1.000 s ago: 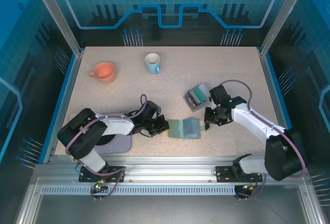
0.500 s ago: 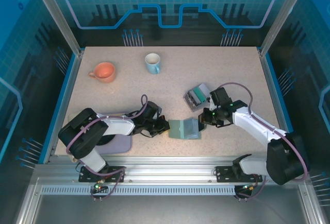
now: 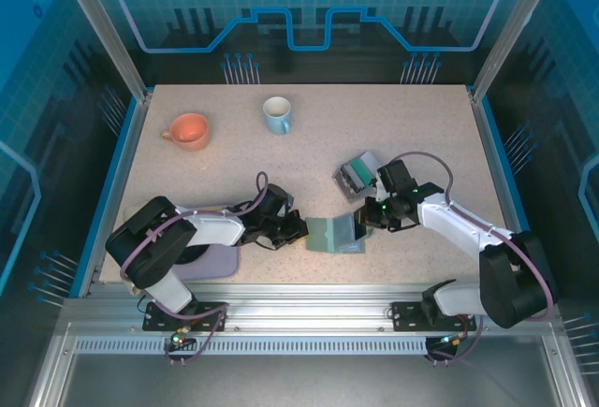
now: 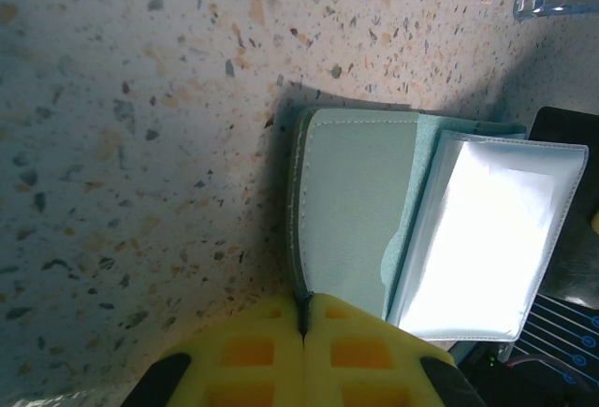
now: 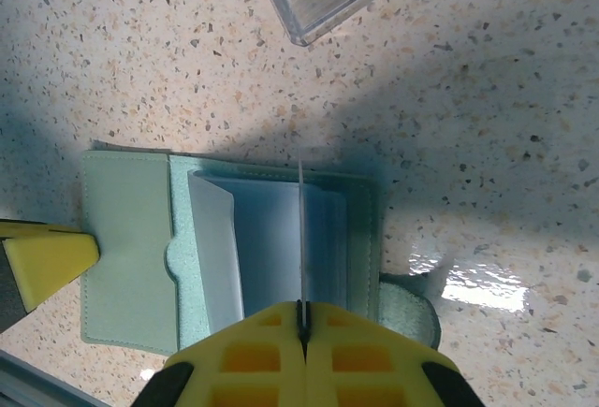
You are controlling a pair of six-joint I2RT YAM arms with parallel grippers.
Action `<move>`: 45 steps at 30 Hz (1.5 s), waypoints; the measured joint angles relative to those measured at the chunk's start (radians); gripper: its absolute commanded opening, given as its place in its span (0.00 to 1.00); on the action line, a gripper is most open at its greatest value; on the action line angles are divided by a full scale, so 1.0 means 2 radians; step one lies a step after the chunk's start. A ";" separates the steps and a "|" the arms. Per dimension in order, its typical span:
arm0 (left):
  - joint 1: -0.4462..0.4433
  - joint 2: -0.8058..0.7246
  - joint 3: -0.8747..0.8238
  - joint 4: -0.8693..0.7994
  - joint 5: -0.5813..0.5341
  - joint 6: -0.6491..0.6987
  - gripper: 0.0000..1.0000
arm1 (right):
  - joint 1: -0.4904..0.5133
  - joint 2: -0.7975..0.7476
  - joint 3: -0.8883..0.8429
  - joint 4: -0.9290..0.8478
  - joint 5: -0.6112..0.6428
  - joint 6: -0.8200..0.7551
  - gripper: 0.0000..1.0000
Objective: Put the credit cards into the card holder
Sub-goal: Flip over the card slot in the card holder.
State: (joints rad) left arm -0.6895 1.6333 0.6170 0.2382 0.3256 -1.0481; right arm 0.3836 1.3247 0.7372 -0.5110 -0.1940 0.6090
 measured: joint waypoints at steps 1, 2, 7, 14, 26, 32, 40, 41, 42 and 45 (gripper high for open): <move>0.000 0.000 0.001 0.000 0.000 0.000 0.00 | 0.001 0.000 0.000 -0.001 0.002 0.000 0.02; 0.000 0.001 0.002 0.000 0.000 0.000 0.00 | 0.002 0.000 0.000 -0.002 0.005 0.000 0.02; 0.000 0.001 0.002 0.000 0.000 0.000 0.00 | 0.005 -0.002 0.000 -0.011 0.025 -0.002 0.02; 0.000 0.001 0.002 0.000 0.000 0.000 0.00 | 0.005 -0.003 0.000 -0.011 0.027 -0.006 0.02; 0.000 0.002 0.005 -0.002 0.000 0.000 0.00 | 0.014 0.011 0.000 -0.009 0.030 -0.006 0.02; 0.000 0.004 0.005 -0.002 0.000 0.000 0.00 | 0.015 0.014 0.000 0.007 0.018 -0.001 0.02; 0.000 0.005 0.005 -0.002 0.000 0.000 0.00 | 0.016 0.014 0.000 0.026 -0.009 0.012 0.02; 0.000 0.005 0.005 -0.002 0.000 0.000 0.00 | 0.016 0.014 0.000 0.026 -0.011 0.014 0.03; 0.000 0.005 0.005 -0.002 0.000 0.000 0.00 | 0.016 0.012 0.000 0.026 -0.012 0.014 0.03; 0.000 0.005 0.005 -0.002 0.000 0.000 0.00 | 0.018 -0.001 0.000 0.030 -0.023 0.018 0.03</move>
State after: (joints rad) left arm -0.6903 1.6440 0.6277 0.2344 0.3260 -1.0481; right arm 0.4194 1.3235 0.7364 -0.4515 -0.2409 0.6449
